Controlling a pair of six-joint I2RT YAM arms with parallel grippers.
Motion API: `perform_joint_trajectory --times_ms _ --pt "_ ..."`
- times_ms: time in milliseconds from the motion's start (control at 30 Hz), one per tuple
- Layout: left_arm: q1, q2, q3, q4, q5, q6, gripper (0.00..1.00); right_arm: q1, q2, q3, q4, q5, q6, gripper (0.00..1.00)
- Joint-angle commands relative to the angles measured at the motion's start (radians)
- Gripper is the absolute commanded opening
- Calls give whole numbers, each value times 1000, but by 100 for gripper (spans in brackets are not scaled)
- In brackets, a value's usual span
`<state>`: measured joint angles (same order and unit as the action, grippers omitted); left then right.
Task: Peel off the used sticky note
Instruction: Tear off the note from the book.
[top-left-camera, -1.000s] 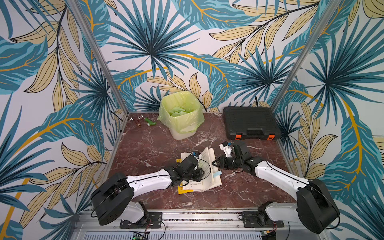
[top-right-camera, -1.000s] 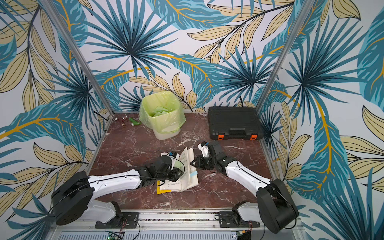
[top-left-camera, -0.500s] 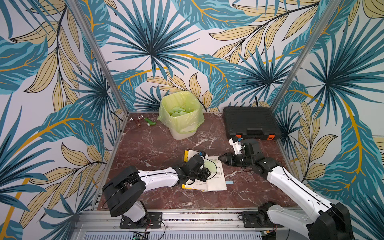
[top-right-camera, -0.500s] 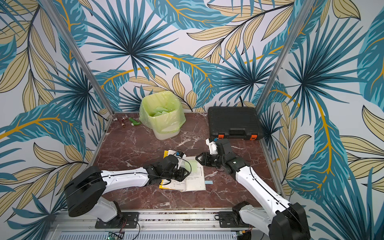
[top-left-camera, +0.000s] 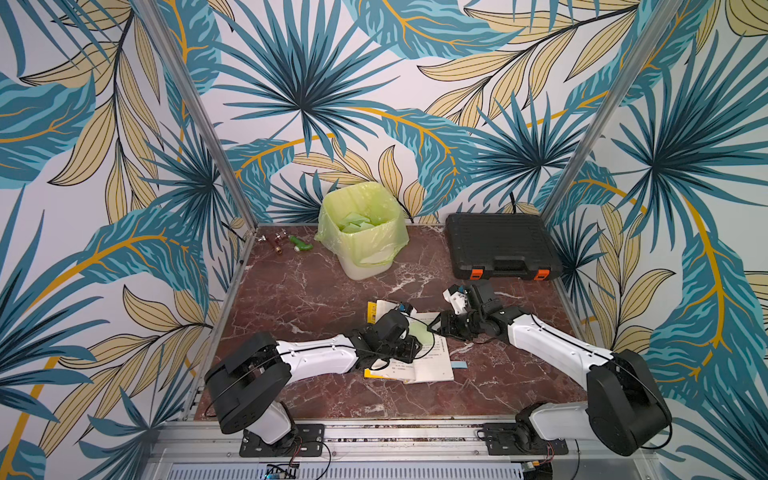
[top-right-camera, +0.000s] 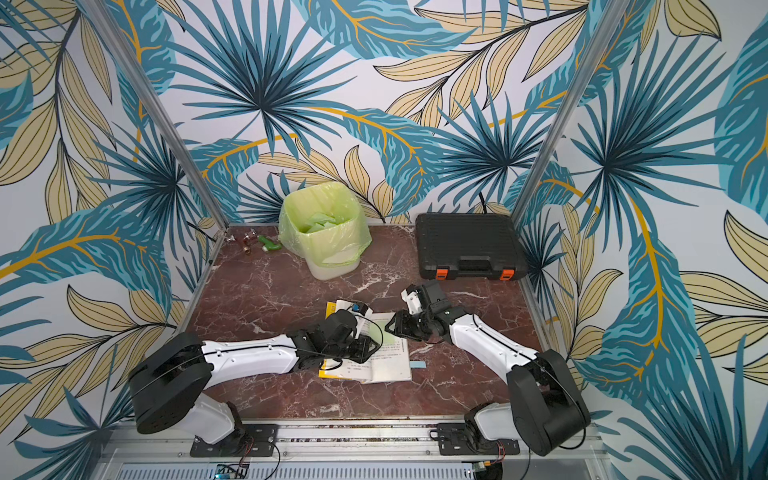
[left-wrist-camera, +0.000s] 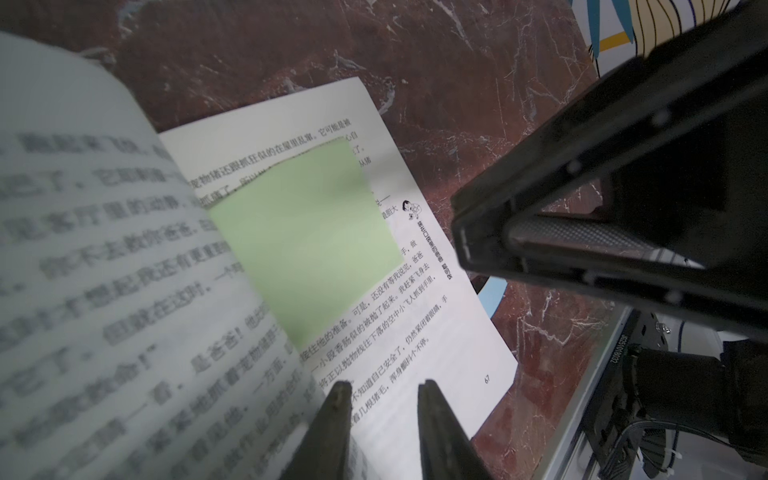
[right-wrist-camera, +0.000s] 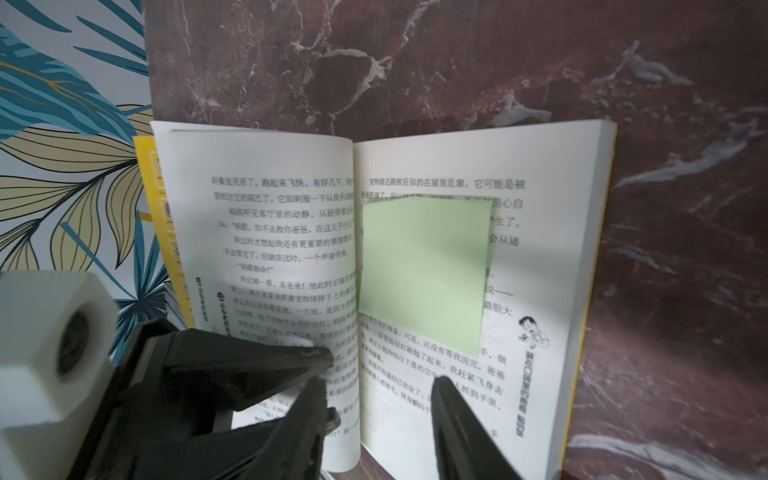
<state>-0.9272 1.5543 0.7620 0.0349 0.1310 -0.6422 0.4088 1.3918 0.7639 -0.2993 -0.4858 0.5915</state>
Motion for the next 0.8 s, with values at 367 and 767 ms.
perform_joint_trajectory --times_ms 367,767 --pt "15 -29 -27 -62 -29 13 31 -6 168 -4 157 30 -25 49" --pt "23 -30 -41 -47 -23 15 31 -10 250 -23 328 -64 24 44"
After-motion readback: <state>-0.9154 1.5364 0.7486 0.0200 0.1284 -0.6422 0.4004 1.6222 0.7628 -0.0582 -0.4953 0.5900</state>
